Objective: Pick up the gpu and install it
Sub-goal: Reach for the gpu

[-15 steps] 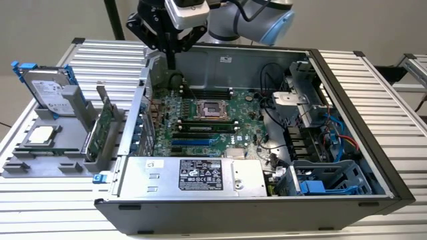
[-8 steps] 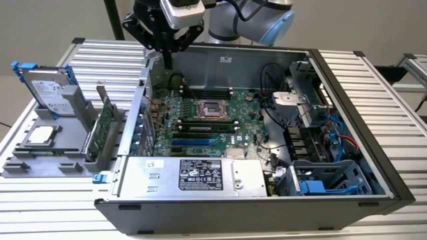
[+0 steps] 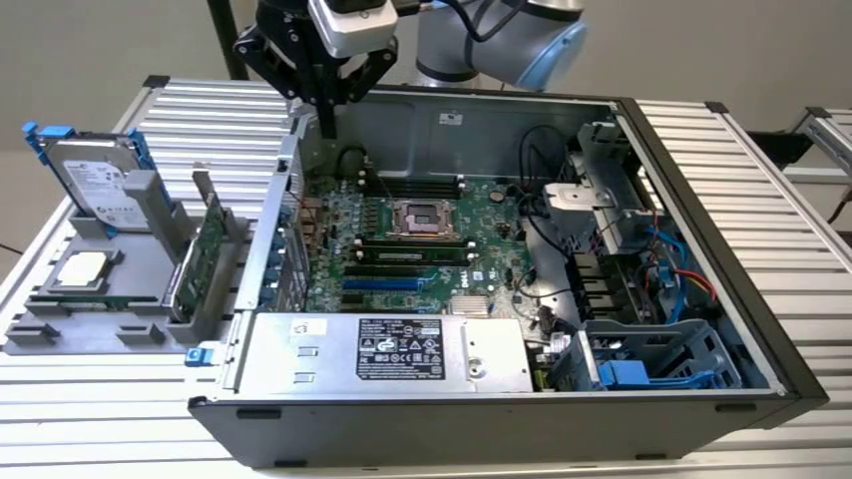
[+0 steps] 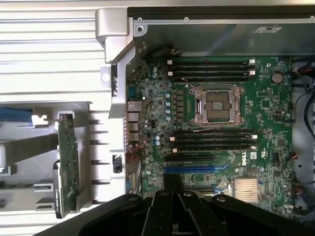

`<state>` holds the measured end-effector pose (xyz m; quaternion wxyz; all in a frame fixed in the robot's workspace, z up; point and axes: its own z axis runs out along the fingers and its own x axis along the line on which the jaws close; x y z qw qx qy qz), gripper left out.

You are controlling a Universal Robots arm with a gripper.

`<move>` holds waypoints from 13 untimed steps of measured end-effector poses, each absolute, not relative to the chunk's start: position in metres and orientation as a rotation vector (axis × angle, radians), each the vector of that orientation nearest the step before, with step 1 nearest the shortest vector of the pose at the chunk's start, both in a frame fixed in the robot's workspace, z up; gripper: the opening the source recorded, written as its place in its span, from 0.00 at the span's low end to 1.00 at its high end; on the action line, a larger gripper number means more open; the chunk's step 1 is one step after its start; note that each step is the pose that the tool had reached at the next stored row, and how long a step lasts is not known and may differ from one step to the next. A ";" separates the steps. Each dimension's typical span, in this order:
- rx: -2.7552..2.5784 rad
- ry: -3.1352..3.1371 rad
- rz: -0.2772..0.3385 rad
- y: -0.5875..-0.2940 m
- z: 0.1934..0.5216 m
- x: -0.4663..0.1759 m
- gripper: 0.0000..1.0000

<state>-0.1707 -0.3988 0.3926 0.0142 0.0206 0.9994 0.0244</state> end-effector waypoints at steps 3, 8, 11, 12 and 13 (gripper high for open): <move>0.060 3.111 0.076 -0.399 0.393 -0.173 0.00; 0.053 3.110 0.076 -0.399 0.393 -0.177 0.00; 0.049 3.109 0.076 -0.399 0.393 -0.179 0.00; 0.047 3.109 0.076 -0.399 0.393 -0.180 0.00; 0.046 3.108 0.076 -0.399 0.393 -0.181 0.00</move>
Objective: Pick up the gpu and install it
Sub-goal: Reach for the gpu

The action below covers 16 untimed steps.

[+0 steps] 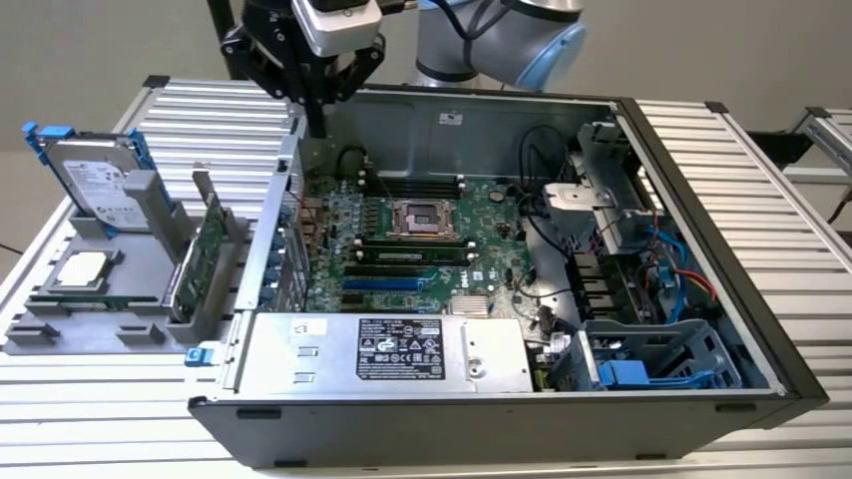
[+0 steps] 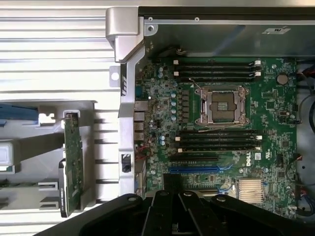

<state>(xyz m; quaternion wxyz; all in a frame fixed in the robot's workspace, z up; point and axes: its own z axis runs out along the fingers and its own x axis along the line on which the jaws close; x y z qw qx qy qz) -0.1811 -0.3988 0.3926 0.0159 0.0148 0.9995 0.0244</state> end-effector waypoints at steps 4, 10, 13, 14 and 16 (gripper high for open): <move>0.040 3.107 0.076 -0.399 0.393 -0.184 0.00; 0.032 3.106 0.076 -0.399 0.393 -0.189 0.00; 0.028 3.105 0.076 -0.399 0.393 -0.192 0.00; 0.026 3.104 0.076 -0.399 0.393 -0.193 0.00; 0.023 3.104 0.076 -0.399 0.393 -0.195 0.00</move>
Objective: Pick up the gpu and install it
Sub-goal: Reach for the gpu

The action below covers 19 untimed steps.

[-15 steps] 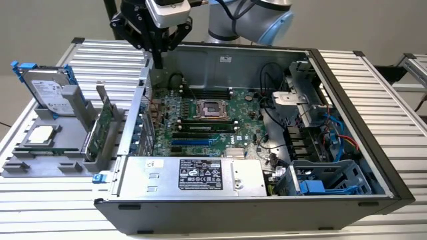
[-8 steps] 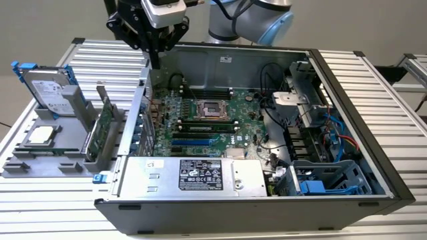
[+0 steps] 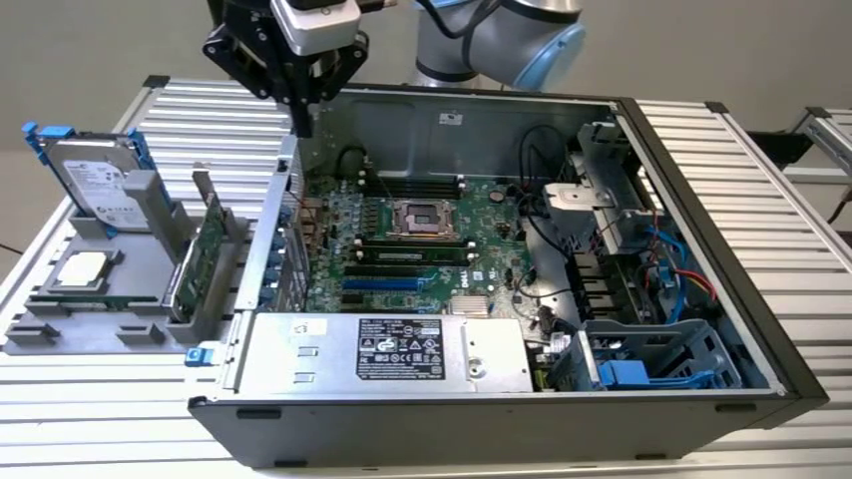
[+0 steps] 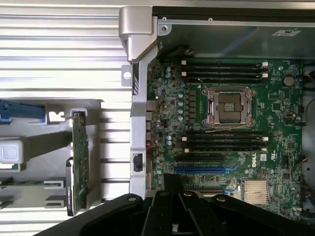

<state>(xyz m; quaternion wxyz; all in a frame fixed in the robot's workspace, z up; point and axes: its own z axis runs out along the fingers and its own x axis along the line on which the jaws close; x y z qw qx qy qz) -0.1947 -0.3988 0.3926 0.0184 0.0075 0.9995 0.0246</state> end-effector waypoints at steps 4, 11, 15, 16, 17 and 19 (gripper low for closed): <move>0.017 3.102 0.076 -0.399 0.393 -0.198 0.00; 0.007 3.100 0.077 -0.399 0.393 -0.205 0.00; 0.002 3.099 0.077 -0.399 0.393 -0.209 0.00; 0.000 3.099 0.077 -0.399 0.393 -0.210 0.00; -0.001 3.099 0.077 -0.399 0.393 -0.211 0.00; -0.005 3.099 0.077 -0.399 0.393 -0.213 0.00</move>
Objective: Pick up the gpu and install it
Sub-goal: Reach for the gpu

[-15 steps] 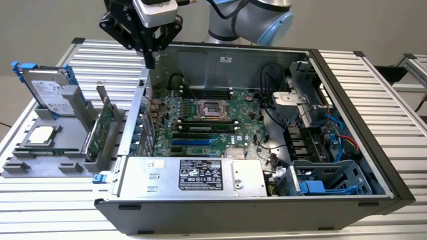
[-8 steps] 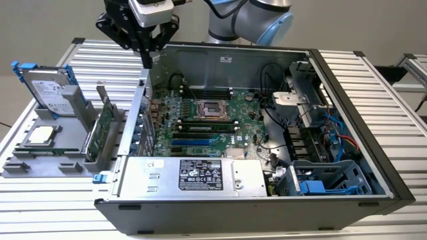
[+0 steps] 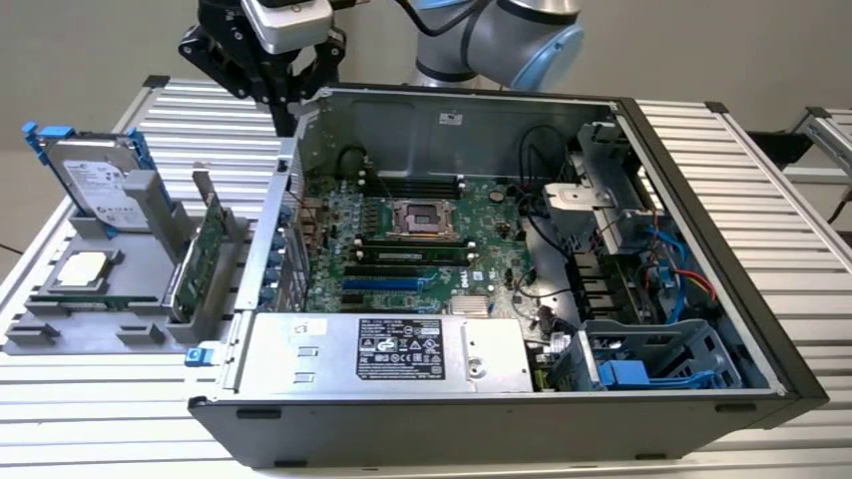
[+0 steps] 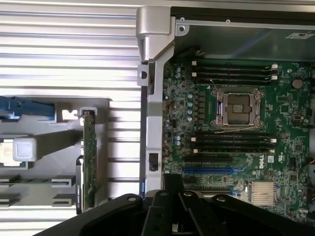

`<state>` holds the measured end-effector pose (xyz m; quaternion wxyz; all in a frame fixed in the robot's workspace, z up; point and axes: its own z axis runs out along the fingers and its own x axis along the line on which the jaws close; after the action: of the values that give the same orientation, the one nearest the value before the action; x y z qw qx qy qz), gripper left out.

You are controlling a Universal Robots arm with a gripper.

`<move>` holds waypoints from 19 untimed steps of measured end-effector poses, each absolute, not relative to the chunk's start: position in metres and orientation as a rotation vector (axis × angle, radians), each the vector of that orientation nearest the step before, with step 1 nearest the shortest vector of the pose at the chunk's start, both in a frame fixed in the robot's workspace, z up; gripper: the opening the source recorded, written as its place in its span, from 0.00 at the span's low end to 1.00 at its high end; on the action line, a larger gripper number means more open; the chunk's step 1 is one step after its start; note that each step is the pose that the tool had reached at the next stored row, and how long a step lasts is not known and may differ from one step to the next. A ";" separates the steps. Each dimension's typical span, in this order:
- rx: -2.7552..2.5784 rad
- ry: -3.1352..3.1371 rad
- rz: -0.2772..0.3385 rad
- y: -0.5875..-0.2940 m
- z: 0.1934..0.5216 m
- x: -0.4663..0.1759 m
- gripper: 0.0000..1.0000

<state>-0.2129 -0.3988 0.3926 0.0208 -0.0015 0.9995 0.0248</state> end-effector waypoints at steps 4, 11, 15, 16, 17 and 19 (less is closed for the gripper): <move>-0.011 3.099 0.077 -0.399 0.393 -0.217 0.00; -0.021 3.099 0.077 -0.399 0.393 -0.226 0.00; -0.027 3.098 0.077 -0.399 0.393 -0.230 0.00; -0.029 3.098 0.077 -0.399 0.393 -0.231 0.00; -0.030 3.098 0.077 -0.399 0.393 -0.232 0.00; -0.033 3.098 0.077 -0.399 0.393 -0.235 0.00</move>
<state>-0.2345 -0.3988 0.3926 0.0210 -0.0108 0.9994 0.0250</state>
